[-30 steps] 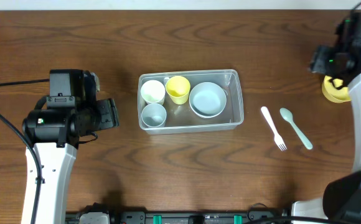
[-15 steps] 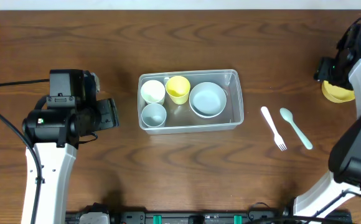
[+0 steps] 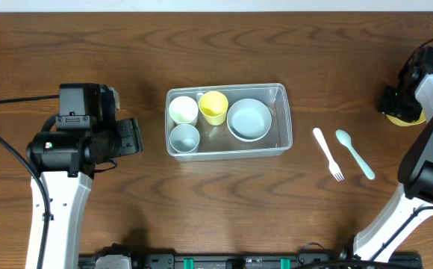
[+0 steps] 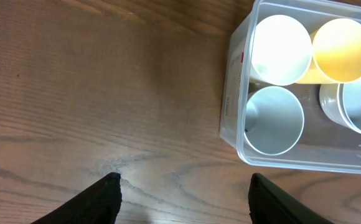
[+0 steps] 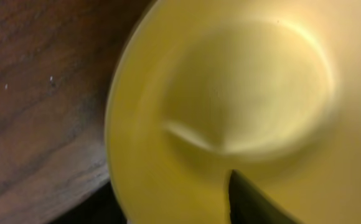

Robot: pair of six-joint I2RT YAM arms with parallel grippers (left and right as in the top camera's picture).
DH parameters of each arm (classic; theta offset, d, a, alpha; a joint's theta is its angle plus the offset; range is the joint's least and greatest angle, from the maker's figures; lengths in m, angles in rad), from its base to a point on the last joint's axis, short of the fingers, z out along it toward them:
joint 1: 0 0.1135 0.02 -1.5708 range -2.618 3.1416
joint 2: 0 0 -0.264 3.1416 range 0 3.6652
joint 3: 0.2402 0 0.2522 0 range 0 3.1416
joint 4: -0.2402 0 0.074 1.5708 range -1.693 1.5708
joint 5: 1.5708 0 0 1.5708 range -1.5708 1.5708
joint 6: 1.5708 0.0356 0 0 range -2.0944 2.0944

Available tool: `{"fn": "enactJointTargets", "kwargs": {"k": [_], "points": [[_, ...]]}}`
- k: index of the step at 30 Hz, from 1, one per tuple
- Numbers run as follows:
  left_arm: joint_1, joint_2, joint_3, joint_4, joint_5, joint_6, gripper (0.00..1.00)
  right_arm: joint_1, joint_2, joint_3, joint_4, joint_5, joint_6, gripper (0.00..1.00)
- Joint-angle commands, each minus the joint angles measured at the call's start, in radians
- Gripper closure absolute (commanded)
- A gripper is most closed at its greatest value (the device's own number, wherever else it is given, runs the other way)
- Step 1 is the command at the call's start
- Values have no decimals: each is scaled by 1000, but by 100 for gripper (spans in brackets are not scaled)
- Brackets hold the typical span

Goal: Pack container
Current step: 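Move right gripper to the yellow bowl and grasp its rim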

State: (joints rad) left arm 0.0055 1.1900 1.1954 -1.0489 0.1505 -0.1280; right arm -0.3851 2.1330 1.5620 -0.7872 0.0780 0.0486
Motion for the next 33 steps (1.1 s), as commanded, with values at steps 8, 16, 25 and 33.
{"fn": "enactJointTargets", "kwargs": {"k": [8,16,25,33], "points": [[5,-8,-2,-4,-4,-2,34,7,-2,26,-27,-8,3,94],[5,-8,-2,-4,-5,-2,34,70,-94,141,-127,-57,2,99],[5,-8,-2,-4,-5,-2,34,346,-373,205,-205,-121,-122,99],[5,-8,-2,-11,-5,-2,34,747,-483,204,-269,-92,-227,99]]}}
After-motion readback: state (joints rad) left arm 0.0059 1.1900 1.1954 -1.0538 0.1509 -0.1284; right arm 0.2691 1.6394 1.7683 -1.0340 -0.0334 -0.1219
